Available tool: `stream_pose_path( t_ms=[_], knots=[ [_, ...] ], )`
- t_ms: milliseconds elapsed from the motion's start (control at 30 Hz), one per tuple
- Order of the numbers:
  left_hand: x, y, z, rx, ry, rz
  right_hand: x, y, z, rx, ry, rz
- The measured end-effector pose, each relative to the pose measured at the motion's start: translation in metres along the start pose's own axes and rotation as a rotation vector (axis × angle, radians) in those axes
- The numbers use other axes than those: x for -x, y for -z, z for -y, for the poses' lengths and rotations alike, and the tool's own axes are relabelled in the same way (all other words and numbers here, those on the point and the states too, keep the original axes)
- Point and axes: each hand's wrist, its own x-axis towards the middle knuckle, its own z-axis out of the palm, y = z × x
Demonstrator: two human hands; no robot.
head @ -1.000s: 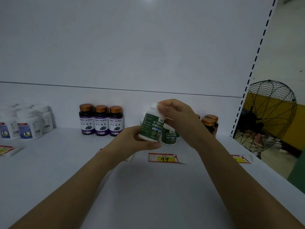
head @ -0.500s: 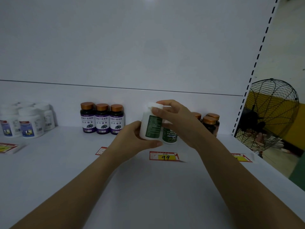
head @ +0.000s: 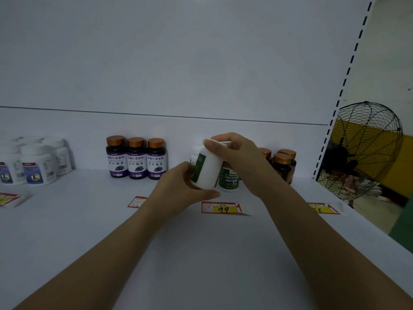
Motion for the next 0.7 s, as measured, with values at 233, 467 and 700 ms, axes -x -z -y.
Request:
stream_pose_path(
  t_ms=[233, 467, 700],
  knots=[
    [0.0022, 0.0024, -0.0069, 0.125, 0.003, 0.078, 0.0006, 0.0072, -0.0015, -0.154, -0.025, 0.110],
    [0.0024, 0.0019, -0.0063, 0.156, 0.033, 0.125, 0.0006, 0.0059, -0.0029, -0.146, 0.001, 0.049],
    [0.0018, 0.0013, -0.0064, 0.184, -0.001, 0.108, 0.0025, 0.0048, -0.0012, -0.140, -0.005, 0.127]
  ],
)
